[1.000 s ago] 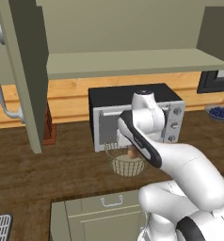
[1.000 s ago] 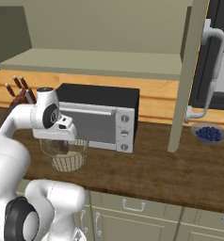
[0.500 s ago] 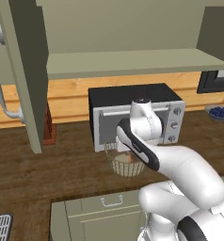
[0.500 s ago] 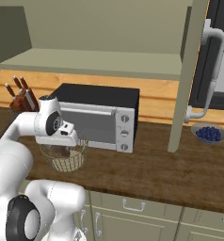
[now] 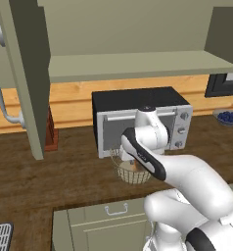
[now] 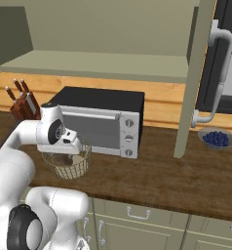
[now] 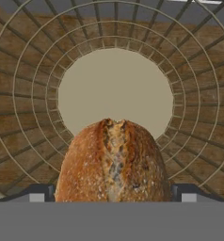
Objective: Open the cabinet, pick up the bread from the cabinet and place it in the basket. Then move the basket to the dining counter.
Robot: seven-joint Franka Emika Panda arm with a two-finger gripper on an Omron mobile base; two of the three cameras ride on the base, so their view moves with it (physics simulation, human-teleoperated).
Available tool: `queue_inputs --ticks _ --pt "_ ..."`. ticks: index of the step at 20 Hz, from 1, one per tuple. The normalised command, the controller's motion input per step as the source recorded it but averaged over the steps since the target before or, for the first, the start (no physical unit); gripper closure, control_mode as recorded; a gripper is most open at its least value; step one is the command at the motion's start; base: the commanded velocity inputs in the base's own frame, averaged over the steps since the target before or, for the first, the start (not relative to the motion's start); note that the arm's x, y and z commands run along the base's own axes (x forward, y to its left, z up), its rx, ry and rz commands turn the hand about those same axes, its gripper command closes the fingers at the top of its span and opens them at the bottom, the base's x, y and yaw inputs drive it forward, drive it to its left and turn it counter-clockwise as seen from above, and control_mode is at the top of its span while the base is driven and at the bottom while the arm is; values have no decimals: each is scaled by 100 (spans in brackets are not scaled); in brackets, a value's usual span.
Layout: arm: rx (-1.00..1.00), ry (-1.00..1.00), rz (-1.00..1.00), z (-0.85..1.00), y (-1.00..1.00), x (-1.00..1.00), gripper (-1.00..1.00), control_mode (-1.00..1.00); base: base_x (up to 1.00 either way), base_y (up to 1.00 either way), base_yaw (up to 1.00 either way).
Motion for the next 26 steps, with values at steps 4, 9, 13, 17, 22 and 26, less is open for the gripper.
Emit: queue_inputs --ticks 4,9,13,17,22,26 --pt "0 -1 0 0 -1 13 -100 -100 0 0 0" --pt "0 -1 0 0 -5 31 -100 -100 0 0 0" --pt "0 0 0 2 -5 21 -100 -100 0 0 0" --pt "0 0 0 7 0 13 -100 -100 0 0 0" --pt "0 0 0 0 0 22 -100 -100 0 0 0" --pt "0 0 0 0 0 23 -100 -100 0 0 0"
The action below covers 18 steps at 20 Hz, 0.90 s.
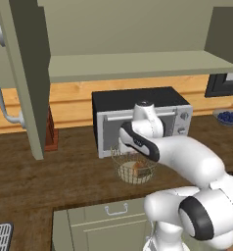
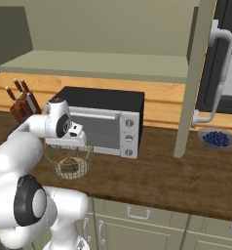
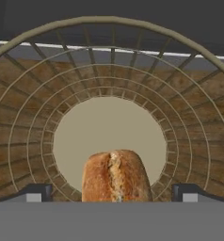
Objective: Open the cabinet, pick up the bread from the cabinet and place it in the basket. Then move the basket to the dining counter.
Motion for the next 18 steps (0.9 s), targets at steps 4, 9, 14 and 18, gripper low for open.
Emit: queue_inputs --ticks 4,9,14,18 --pt "0 -2 -2 12 -9 -13 -100 -100 0 0 0" --pt "0 -7 -6 46 -18 -55 -100 -100 0 0 0" --pt "0 -9 -11 48 -17 -79 -100 -100 0 0 0" --pt "0 -2 -26 7 -1 -74 -100 -100 0 0 0"
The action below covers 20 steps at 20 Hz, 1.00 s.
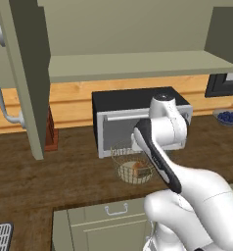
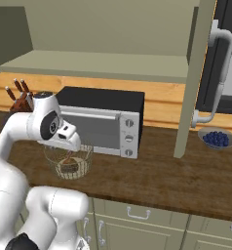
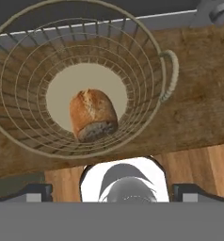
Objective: Open the cabinet, pick up the bread from the cabinet and place it in the basket. Then move the basket to the dining counter.
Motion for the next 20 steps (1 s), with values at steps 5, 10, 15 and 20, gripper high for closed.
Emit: queue_inputs --ticks 5,10,15,20 --pt "7 0 -42 -2 0 -57 -100 -100 0 0 0" --pt "0 -2 -27 -14 -21 27 -100 -100 0 0 0" --pt "0 0 -22 -20 -23 53 -100 -100 0 0 0" --pt "0 0 -6 -24 -4 32 -100 -100 0 0 0"
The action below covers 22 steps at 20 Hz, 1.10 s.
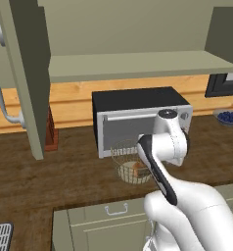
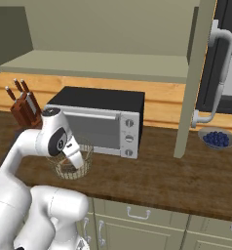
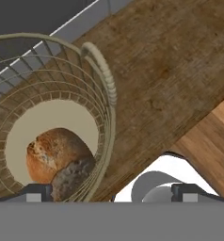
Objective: Open the cabinet, pick up the bread from the cabinet and place it in the basket. Then move the basket to the dining counter.
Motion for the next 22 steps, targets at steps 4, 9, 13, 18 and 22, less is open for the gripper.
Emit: queue_inputs --ticks 4,9,13,18,22 --pt "0 0 0 -33 0 0 -100 -100 0 0 0" --pt "0 0 0 -44 0 8 -100 -100 0 0 0" --pt "0 0 0 -35 0 26 -100 -100 0 0 0" --pt "0 0 0 -22 0 30 -100 -100 0 0 0" --pt "1 0 0 -13 0 20 -100 -100 0 0 0"
